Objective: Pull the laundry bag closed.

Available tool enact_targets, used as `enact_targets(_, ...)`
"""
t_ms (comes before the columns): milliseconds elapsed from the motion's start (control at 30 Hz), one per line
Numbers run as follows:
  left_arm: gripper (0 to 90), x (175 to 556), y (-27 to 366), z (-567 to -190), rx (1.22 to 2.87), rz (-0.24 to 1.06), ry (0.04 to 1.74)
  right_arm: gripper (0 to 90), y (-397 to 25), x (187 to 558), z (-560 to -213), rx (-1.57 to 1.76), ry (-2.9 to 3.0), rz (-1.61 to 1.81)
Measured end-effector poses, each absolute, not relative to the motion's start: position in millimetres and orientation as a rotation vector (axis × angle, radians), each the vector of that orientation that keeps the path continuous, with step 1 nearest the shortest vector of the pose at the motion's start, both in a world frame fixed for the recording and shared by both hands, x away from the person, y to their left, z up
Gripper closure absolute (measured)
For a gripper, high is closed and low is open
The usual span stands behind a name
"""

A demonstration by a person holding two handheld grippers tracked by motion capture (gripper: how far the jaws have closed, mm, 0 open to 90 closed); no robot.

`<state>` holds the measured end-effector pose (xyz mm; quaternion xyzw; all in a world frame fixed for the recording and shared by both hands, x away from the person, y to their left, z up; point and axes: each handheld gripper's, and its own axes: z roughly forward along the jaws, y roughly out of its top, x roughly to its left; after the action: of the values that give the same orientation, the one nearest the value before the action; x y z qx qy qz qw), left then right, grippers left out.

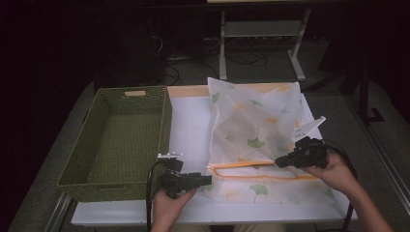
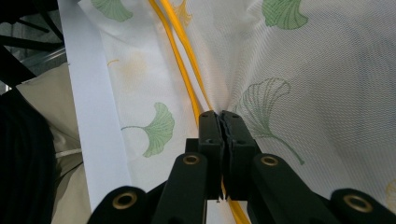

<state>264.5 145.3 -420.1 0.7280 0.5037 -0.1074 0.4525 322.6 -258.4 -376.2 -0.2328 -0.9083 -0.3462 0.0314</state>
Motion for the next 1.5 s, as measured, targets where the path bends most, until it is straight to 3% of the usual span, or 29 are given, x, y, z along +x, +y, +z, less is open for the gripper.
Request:
enact_targets(567,40.5,273,137,-425,1.837,-0.33,1.26,86.8,-264,322,-380,-0.724,-2.779,-1.087)
enact_targets(733,48.8,277,124,-424,1.898,-0.302,1.264,86.6,-263,320,-379,-0.714,-2.784,-1.088)
enact_targets(833,61.5,281,119,-425,1.929,-0.298,1.266,86.2,-263,320,-379,-0.71,-2.787,-1.086)
enact_targets(900,76.0,282,117,-424,1.959,-0.25,1.245,84.0,-262,320,-378,-0.711,-2.777,-1.091)
enact_targets(967,87.6,282,118,-423,1.957,-0.215,1.24,72.7,-259,321,-376,-0.728,-2.766,-1.113)
enact_targets(1033,87.9,283,121,-423,1.944,-0.224,1.235,67.4,-251,320,-370,-0.744,-2.766,-1.147)
enact_targets(1133,88.4,282,123,-422,1.932,-0.224,1.229,66.4,-233,321,-361,-0.714,-2.782,-1.17)
enact_targets(1500,88.4,279,124,-427,1.9,-0.247,1.201,75.5,-151,329,-346,-0.521,-2.839,-1.103)
